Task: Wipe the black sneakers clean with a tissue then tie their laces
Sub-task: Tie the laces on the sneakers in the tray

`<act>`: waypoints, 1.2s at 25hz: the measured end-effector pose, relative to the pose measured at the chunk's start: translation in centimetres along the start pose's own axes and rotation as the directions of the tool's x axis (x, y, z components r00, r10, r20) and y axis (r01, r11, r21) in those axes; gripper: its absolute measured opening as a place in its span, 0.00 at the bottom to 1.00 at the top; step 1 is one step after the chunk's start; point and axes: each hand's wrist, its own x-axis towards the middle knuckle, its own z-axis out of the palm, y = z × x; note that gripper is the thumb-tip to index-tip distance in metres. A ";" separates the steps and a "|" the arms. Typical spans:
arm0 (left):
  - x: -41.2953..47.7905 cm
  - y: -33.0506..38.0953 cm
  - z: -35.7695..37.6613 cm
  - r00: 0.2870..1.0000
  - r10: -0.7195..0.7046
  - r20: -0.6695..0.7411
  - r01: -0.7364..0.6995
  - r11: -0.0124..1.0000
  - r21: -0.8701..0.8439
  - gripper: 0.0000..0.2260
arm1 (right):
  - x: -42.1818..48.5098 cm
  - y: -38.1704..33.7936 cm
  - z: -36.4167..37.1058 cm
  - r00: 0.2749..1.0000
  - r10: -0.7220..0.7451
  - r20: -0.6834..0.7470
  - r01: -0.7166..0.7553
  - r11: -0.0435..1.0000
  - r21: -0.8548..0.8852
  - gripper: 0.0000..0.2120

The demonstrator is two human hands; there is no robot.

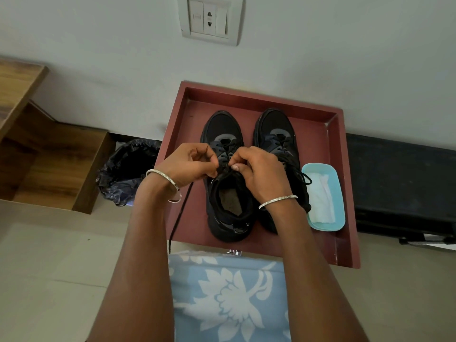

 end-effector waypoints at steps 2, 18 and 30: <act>0.1 -0.2 0.1 0.999 -0.027 -0.044 0.032 0.992 0.125 0.02 | -0.2 -0.3 0.5 0.999 -0.032 0.030 0.034 0.996 -0.083 0.04; -1.2 -4.0 -5.0 0.624 -0.453 -0.637 -0.017 0.807 -0.590 0.05 | -0.3 0.3 1.1 0.999 -0.004 0.039 0.004 1.000 0.004 0.04; 1.0 -1.4 1.4 0.999 0.010 -0.036 0.004 0.927 0.376 0.41 | -0.4 0.2 1.8 0.998 -0.026 0.052 0.026 1.000 0.003 0.05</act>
